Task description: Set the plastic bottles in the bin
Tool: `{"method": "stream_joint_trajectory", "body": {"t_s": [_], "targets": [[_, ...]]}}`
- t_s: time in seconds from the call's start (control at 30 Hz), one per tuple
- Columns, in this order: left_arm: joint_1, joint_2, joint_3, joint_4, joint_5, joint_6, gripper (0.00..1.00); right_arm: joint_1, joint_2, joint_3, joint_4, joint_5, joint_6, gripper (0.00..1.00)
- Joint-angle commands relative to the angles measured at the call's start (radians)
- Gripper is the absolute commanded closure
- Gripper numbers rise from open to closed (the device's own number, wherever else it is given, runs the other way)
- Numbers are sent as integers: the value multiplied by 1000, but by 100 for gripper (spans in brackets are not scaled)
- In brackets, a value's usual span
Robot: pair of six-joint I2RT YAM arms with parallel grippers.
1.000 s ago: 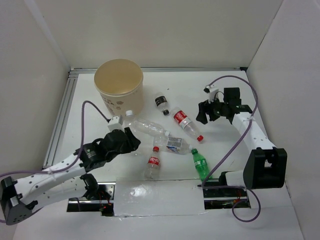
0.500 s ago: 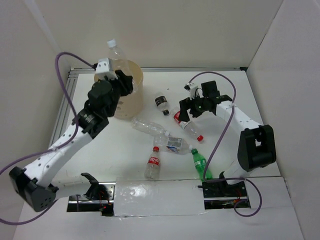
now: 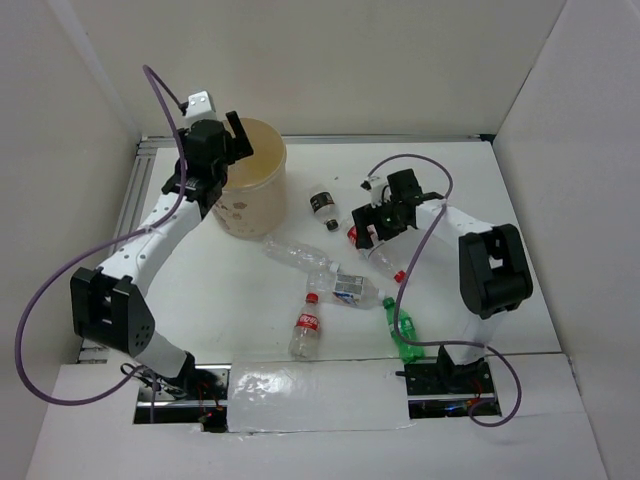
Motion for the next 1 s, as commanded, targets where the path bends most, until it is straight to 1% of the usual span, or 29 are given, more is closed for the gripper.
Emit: {"method": "stream_joint_trajectory", "body": {"t_s": [0.0, 0.07, 0.1, 0.13, 0.2, 0.23, 0.27, 0.3, 0.33, 0.37, 0.4, 0.43, 0.47, 0.5, 0.53, 0.57, 0.6, 0.63, 0.67, 0.73, 0.77, 0.8, 0.83, 0.87, 0.9, 0.93, 0.97], "targets": [[-27, -57, 14, 67, 41, 56, 0, 21, 51, 1, 75, 78, 5, 1], [-58, -105, -12, 79, 50, 114, 0, 32, 90, 13, 89, 87, 5, 2], [-78, -158, -22, 79, 64, 137, 0, 32, 101, 13, 89, 98, 5, 5], [-125, -189, -38, 53, 81, 160, 0, 32, 110, 13, 89, 98, 5, 7], [-187, -255, -93, 24, 137, 224, 0, 32, 119, 13, 89, 98, 5, 18], [-258, -330, -121, 10, 153, 241, 0, 32, 119, 13, 89, 98, -5, 24], [-292, -367, -152, -28, 189, 251, 0, 32, 110, 13, 77, 64, -17, 30], [-326, -404, -223, -47, 213, 251, 2, 13, 99, 13, 66, 46, -17, 43], [-401, -471, -262, -65, 223, 251, 3, 2, 79, 13, 40, 5, -31, 50], [-438, -498, -299, -88, 246, 217, 3, -7, 31, 24, 25, -18, -49, 56], [-472, -516, -368, -137, 247, 194, 4, -19, 6, 50, 7, -37, -60, 59], [-536, -530, -402, -160, 269, 170, 4, -19, -19, 76, -18, -77, -73, 63], [-567, -539, -434, -175, 270, 145, 6, -30, -57, 108, -67, -98, -98, 64], [-599, -548, -468, -185, 270, 92, 6, -30, -71, 186, -85, -115, -110, 65], [-628, -549, -529, -185, 270, 68, 6, -30, -71, 232, -102, -131, -120, 66], [-688, -549, -555, -185, 260, 47, 6, -30, -82, 280, -112, -163, -120, 69], [-717, -530, -580, -174, 260, 7, 6, -30, -82, 376, -112, -181, -120, 69], [-744, -521, -627, -142, 260, -8, 4, -21, -73, 419, -98, -198, -111, 69], [-795, -509, -652, -124, 260, -28, 4, -10, -73, 459, -45, -238, -100, 71], [-839, -466, -708, -93, 224, -97, 1, 22, -33, 563, 34, -282, -68, 74], [-872, -451, -723, -81, 208, -117, 1, 36, -18, 596, 81, -283, -54, 77], [-888, -437, -736, -70, 185, -133, 1, 51, 27, 634, 168, -283, -25, 78], [-899, -421, -747, -59, 175, -162, 1, 76, 54, 722, 207, -283, -3, 78], [-909, -398, -767, -59, 164, -171, 1, 88, 86, 775, 239, -283, 21, 78], [-919, -398, -776, -59, 130, -186, 1, 97, 158, 832, 287, -305, 44, 78], [-919, -389, -787, -47, 130, -211, 1, 108, 197, 948, 305, -316, 89, 76], [-928, -389, -807, -47, 115, -211, 1, 129, 234, 1003, 324, -328, 113, 76]]}}
